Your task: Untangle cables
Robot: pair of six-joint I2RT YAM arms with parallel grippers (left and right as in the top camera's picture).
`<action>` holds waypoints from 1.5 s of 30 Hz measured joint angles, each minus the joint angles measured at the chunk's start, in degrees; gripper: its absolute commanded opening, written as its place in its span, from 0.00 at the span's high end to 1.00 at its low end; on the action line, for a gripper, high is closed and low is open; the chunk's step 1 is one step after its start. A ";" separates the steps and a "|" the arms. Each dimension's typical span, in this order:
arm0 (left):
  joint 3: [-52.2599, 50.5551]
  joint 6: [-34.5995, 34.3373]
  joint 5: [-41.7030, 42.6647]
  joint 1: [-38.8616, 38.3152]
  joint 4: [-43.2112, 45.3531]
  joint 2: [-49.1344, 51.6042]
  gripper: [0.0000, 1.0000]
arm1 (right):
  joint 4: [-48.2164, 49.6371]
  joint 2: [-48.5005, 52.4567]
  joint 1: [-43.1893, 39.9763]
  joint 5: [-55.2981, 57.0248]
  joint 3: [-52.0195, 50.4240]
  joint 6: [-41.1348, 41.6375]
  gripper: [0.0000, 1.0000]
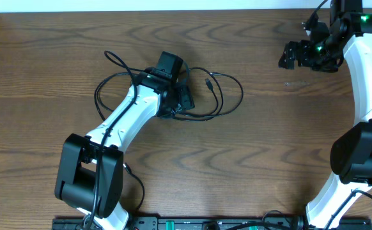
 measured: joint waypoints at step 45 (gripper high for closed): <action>-3.28 -4.55 -3.85 -2.19 4.00 0.00 0.43 | -0.24 0.00 0.02 0.00 0.00 0.00 0.01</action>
